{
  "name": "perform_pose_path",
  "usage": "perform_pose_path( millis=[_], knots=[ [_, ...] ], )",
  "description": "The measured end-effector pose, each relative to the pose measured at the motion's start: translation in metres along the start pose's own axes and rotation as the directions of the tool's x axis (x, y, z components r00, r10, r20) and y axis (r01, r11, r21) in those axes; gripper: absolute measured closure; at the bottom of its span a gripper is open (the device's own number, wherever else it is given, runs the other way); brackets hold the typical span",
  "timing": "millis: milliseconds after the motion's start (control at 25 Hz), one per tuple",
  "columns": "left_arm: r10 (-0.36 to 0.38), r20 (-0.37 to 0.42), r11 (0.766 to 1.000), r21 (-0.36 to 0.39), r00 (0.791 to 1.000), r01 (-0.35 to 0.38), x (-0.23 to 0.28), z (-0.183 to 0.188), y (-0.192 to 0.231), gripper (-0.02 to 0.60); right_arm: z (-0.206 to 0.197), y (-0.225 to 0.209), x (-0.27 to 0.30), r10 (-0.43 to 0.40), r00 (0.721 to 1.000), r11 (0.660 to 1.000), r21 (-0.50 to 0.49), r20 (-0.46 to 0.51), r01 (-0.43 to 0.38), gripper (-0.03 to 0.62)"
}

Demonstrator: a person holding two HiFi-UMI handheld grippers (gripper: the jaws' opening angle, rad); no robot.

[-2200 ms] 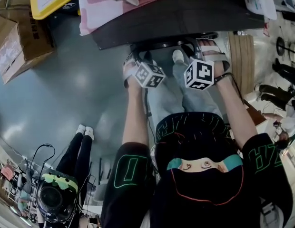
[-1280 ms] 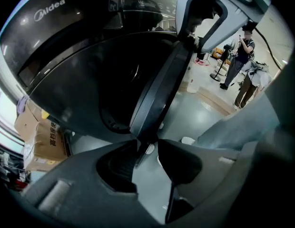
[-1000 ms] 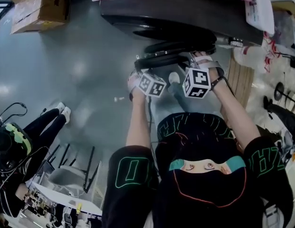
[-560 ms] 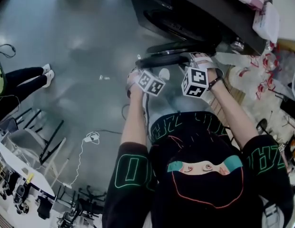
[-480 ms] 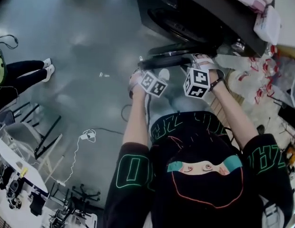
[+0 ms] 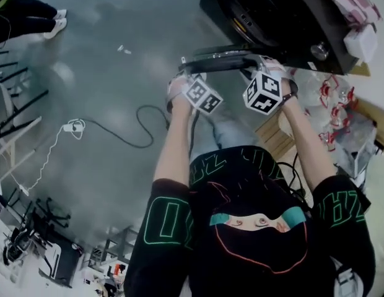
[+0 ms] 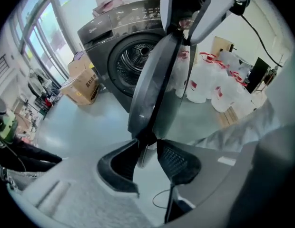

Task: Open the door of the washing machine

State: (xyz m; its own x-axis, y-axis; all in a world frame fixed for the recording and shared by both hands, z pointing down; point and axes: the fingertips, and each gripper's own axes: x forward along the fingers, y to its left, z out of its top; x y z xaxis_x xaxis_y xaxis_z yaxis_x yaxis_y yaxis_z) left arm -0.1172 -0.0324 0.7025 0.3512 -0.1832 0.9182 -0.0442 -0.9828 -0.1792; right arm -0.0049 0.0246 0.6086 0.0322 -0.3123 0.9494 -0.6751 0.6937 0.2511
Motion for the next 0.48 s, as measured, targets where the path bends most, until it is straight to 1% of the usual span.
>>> perform_pose_path(
  millis=[80, 200, 400, 480],
  knots=[
    [0.005, -0.011, 0.998, -0.054, 1.000, -0.006, -0.009, -0.011, -0.023, 0.449, -0.002, 0.013, -0.006, 0.003, 1.000, 0.999, -0.052, 0.001, -0.003, 0.430],
    [-0.009, -0.006, 0.996, -0.093, 1.000, 0.009, -0.022, -0.026, -0.062, 0.460, -0.009, 0.039, -0.012, 0.020, 1.000, 0.993, -0.117, -0.022, -0.022, 0.427],
    [-0.006, -0.030, 0.982, -0.189, 1.000, 0.000, -0.035, -0.032, -0.119, 0.469, -0.033, 0.070, -0.024, 0.053, 0.998, 0.972, -0.229, -0.021, -0.057, 0.425],
    [0.009, -0.043, 0.974, -0.225, 0.999, -0.018, -0.038, -0.032, -0.136, 0.468, -0.041, 0.078, -0.028, 0.058, 0.998, 0.961, -0.270, 0.000, -0.056, 0.425]
  ],
)
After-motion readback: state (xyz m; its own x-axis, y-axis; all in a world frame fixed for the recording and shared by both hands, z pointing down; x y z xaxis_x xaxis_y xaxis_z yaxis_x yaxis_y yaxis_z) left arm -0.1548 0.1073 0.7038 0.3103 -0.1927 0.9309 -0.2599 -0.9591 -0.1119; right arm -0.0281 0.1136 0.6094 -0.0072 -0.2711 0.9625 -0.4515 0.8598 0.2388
